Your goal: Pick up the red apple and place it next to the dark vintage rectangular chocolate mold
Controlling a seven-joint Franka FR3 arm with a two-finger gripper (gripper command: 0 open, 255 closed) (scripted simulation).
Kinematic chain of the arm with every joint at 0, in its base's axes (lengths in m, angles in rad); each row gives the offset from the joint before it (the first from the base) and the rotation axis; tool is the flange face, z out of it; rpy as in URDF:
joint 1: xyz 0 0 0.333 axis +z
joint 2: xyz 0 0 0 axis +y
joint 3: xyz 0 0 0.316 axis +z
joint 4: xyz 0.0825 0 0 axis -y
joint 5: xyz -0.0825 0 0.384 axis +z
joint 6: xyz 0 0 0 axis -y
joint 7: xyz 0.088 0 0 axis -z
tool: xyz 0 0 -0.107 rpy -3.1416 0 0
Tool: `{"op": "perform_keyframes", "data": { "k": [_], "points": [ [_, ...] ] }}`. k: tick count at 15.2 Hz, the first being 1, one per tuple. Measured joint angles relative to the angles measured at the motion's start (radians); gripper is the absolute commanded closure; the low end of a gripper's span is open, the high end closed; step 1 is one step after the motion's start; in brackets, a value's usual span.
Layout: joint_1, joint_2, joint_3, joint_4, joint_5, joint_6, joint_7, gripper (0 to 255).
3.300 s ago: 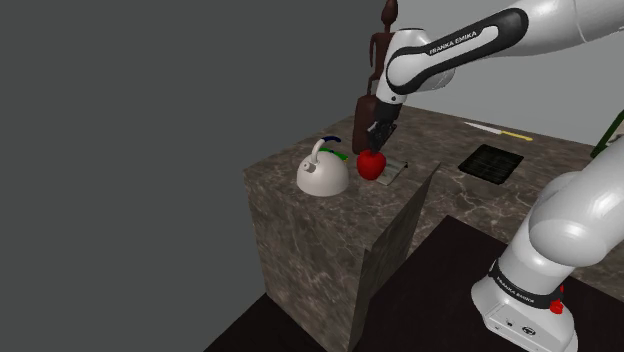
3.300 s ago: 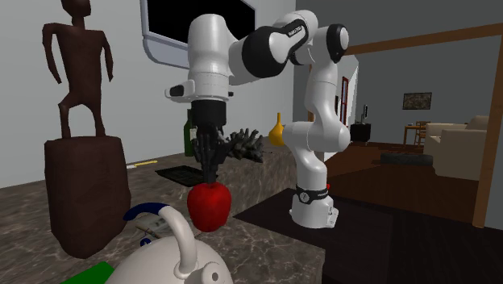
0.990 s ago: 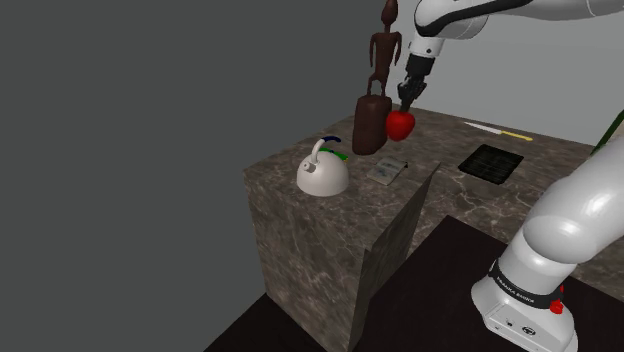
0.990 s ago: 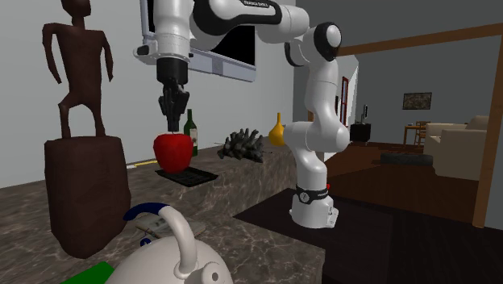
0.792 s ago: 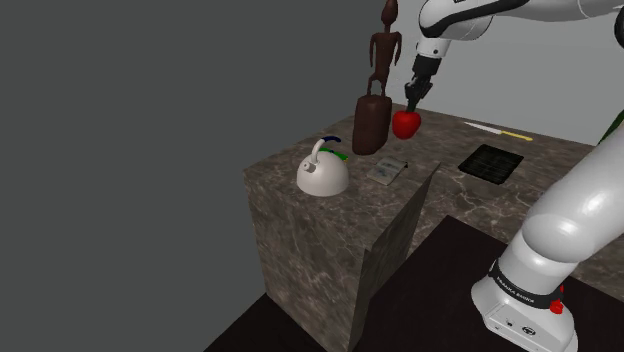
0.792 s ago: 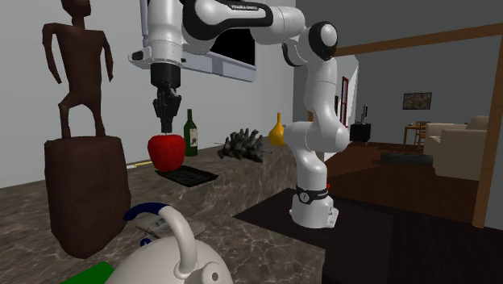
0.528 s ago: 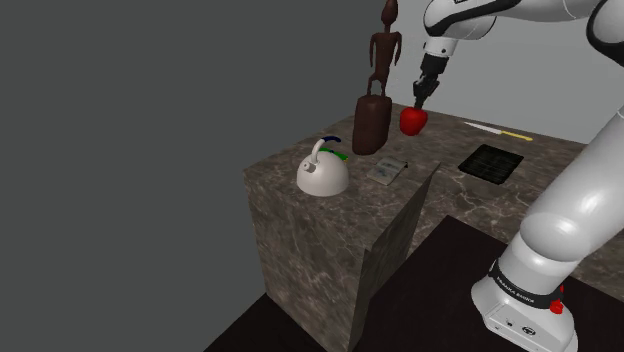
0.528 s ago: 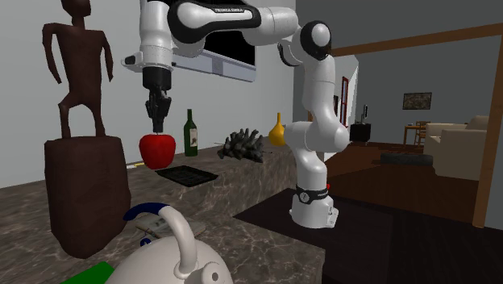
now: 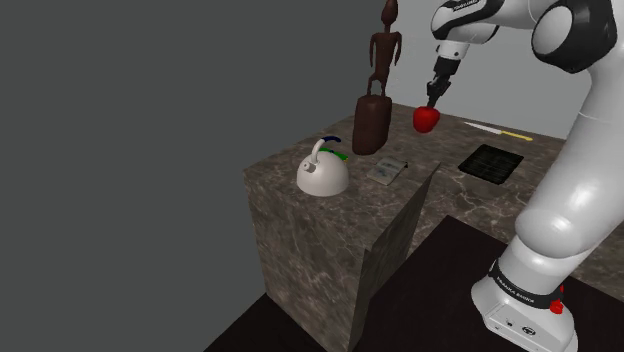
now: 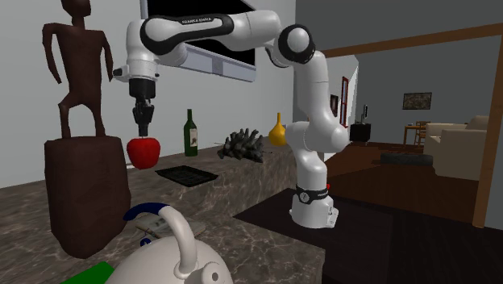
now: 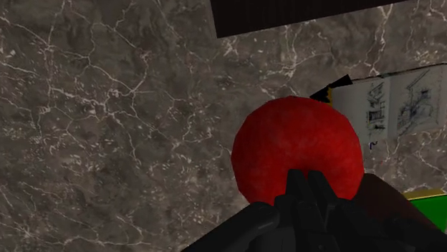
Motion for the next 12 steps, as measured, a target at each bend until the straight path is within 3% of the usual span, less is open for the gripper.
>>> {"op": "perform_keyframes", "data": {
  "k": [5, 12],
  "points": [
    [-0.091, 0.163, -0.033, 0.180, 0.084, -0.057, -0.120, 255],
    [-0.286, 0.436, -0.033, 0.529, 0.208, -0.179, -0.250, 255]
  ]
}}
